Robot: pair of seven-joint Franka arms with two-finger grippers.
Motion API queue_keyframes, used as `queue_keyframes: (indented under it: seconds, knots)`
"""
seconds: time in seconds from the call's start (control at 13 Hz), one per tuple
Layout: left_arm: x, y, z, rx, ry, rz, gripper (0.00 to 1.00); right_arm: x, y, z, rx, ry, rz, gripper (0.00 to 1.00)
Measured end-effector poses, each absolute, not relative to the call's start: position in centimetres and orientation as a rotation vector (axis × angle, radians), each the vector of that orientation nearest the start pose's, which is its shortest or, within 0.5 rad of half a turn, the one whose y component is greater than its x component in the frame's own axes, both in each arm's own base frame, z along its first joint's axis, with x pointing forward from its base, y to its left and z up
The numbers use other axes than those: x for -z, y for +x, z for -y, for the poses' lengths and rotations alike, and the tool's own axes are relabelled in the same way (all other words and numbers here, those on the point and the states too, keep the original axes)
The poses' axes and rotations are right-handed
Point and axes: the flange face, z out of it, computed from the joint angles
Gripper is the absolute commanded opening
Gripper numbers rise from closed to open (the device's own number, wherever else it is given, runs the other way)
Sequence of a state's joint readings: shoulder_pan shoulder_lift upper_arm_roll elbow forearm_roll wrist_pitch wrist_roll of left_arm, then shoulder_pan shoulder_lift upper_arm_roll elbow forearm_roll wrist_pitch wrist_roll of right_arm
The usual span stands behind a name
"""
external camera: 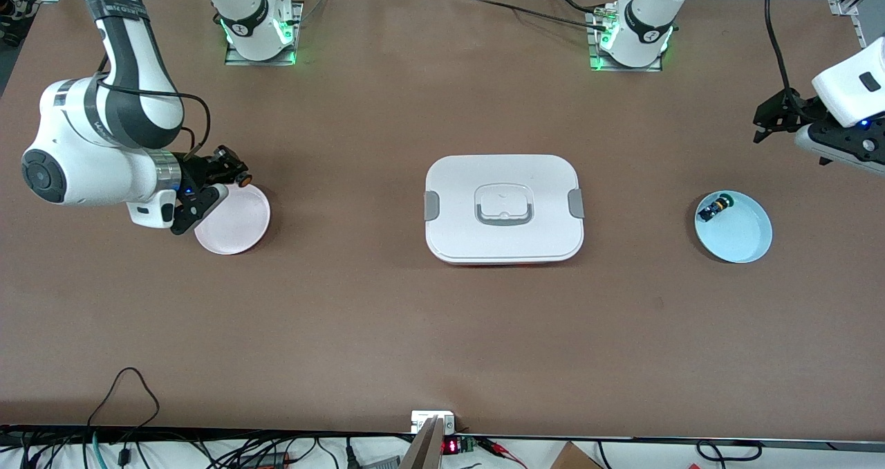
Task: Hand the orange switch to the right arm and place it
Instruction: 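Move the orange switch over the white plate with the right gripper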
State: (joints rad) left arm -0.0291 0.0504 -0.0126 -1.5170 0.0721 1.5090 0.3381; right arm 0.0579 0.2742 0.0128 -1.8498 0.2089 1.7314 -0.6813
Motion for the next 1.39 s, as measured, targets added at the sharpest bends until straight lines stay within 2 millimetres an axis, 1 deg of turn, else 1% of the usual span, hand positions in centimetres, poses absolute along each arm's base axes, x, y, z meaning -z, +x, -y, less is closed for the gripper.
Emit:
queue_keyframes:
  seconds: [0.08,0.15,0.23,0.39,0.46,0.54,0.69,0.85,0.93,1.08,1.23,1.39]
  knots:
    - [-61.6,56.6,1.4,-0.077,-3.023,-0.569,1.00,-35.1,57.5,-5.8,-0.432,-2.640,0.976,0.30]
    - [-61.5,57.3,1.1,-0.011,-3.013,-0.578,1.00,-35.0,57.7,-5.6,-0.423,-2.641,1.025,0.30]
    - [-61.1,57.8,1.0,0.025,-2.995,-0.627,1.00,-34.9,57.9,-5.4,-0.415,-2.646,1.079,0.30]
    - [-60.3,58.2,0.8,0.024,-2.964,-0.746,1.00,-34.5,58.4,-4.8,-0.401,-2.665,1.209,0.30]
    - [-60.2,58.2,0.7,0.020,-2.965,-0.743,1.00,-34.2,58.7,-4.5,-0.396,-2.670,1.276,0.30]
    - [-60.2,58.2,0.4,0.019,-2.977,-0.691,1.00,-33.7,59.0,-4.3,-0.386,-2.670,1.344,0.30]
    - [-59.9,57.9,-0.1,-0.020,-3.028,-0.450,1.00,-32.2,59.5,-4.0,-0.335,-2.651,1.461,0.30]
    - [-59.6,57.2,0.8,-0.086,-3.057,-0.171,1.00,-30.4,59.5,-3.5,-0.304,-2.639,1.508,0.30]
    - [-59.5,57.0,1.5,-0.100,-3.061,-0.074,1.00,-29.7,59.5,-3.4,-0.286,-2.627,1.540,0.30]
    - [-59.3,56.6,2.0,-0.140,-3.072,0.079,1.00,-28.4,59.5,-3.3,-0.230,-2.588,1.635,0.30]
    - [-59.1,56.4,1.2,-0.182,-3.093,0.208,1.00,-27.1,59.5,-2.7,-0.196,-2.533,1.730,0.30]
    - [-59.1,56.3,0.4,-0.195,-3.097,0.257,1.00,-26.1,59.6,-2.2,-0.149,-2.471,1.842,0.30]
